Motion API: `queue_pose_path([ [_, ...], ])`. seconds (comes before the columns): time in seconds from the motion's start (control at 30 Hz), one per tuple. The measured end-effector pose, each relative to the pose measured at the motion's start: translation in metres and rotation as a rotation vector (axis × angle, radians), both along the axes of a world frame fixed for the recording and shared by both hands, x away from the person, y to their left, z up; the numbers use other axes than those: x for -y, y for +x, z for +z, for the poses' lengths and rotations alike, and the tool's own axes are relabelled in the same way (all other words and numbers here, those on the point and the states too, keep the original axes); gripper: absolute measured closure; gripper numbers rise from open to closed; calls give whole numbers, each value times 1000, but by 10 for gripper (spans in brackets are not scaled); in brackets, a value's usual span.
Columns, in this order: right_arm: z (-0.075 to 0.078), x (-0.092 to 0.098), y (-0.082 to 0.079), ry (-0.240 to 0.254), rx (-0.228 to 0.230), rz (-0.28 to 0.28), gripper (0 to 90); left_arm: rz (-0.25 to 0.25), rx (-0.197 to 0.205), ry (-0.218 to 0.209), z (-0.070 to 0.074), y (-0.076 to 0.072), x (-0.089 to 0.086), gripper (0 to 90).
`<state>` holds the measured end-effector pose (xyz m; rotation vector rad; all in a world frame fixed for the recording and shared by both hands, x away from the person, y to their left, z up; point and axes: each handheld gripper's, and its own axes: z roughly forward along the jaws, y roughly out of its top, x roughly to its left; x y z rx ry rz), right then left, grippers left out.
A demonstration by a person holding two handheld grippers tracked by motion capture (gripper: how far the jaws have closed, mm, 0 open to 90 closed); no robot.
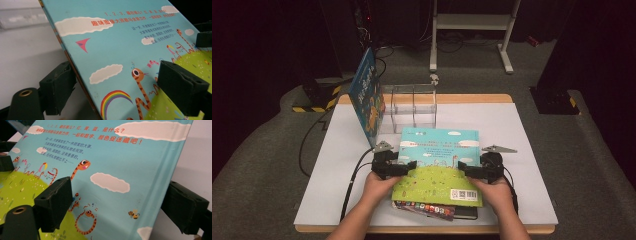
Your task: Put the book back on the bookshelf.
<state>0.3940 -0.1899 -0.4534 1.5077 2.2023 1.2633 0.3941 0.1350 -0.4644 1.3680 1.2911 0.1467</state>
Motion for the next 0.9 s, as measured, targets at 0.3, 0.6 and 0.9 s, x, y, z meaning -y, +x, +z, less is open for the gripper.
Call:
queue_pose_path([
  [0.3,17,-4,-5,-21,94,-4,185,25,52,31,15,-1,-2,202],
  [0.6,24,-1,2,-9,126,-2,253,76,68,1,21,5,-4,254],
  [0.9,38,0,-4,-3,207,-25,319,109,133,-33,35,2,-7,329],
])
